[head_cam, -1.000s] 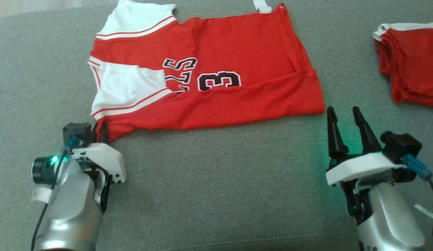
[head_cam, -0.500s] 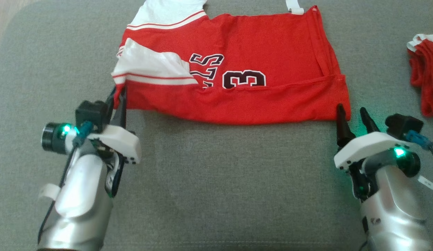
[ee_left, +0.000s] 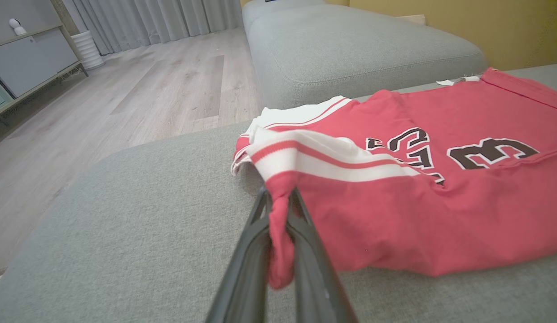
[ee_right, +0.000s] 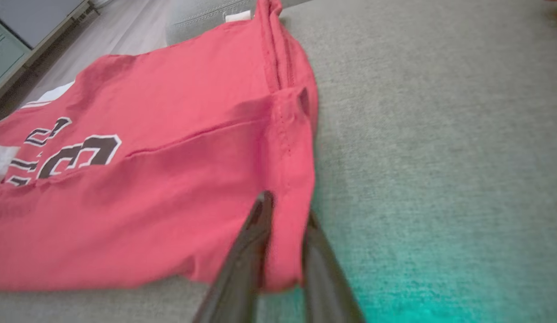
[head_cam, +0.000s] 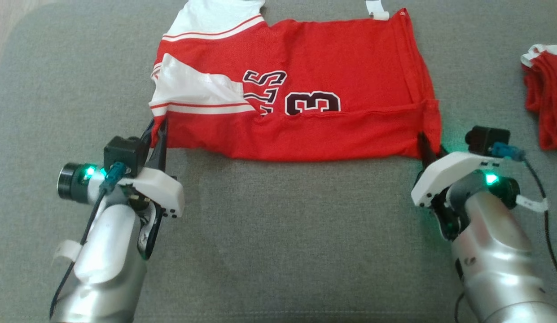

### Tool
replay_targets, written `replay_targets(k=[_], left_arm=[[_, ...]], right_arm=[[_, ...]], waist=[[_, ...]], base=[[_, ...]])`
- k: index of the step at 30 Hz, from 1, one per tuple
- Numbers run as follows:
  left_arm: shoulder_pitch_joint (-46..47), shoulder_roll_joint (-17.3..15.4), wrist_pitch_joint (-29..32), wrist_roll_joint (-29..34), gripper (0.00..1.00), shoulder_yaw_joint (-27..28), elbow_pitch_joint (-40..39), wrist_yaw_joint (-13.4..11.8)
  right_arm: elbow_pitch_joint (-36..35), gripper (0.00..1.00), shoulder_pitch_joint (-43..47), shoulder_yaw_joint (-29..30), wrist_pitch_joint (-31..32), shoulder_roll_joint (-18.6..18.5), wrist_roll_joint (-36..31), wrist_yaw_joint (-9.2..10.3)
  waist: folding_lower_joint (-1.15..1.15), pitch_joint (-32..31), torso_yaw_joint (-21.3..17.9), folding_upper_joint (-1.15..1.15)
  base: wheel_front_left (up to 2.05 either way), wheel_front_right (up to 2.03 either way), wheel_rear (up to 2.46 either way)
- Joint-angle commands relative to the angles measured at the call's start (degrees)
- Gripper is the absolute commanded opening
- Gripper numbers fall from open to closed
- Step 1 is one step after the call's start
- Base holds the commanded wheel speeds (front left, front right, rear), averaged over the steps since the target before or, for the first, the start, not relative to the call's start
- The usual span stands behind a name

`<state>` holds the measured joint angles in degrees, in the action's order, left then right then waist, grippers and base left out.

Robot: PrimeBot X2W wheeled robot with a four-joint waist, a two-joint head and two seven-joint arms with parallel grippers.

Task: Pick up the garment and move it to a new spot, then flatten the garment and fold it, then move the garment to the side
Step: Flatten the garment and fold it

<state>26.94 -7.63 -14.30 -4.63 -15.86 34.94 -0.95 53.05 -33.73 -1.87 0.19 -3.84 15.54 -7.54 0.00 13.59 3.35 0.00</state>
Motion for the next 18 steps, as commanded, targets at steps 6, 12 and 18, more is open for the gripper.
replay_targets(k=[6,12,18], left_arm=[[-0.59,-2.35,-0.70,0.08,0.00,2.09,-0.52,0.24],[-2.39,-3.00,-0.70,-0.44,0.00,2.53,0.29,0.45],[-4.83,-3.16,-0.70,-0.85,0.00,2.59,0.35,0.55]], right_arm=[[0.99,0.00,0.07,0.17,-4.59,0.96,-5.04,0.05],[-0.17,0.00,1.72,2.71,-7.05,0.96,-8.41,0.05],[-2.56,0.00,5.33,3.89,-6.35,0.96,-7.95,0.05]], waist=[[0.00,-2.34,-0.73,0.00],[0.00,-5.08,-1.37,0.00],[0.00,-8.37,-1.84,0.00]], base=[[0.00,0.00,0.00],[0.00,0.00,0.00],[0.00,0.00,0.00]])
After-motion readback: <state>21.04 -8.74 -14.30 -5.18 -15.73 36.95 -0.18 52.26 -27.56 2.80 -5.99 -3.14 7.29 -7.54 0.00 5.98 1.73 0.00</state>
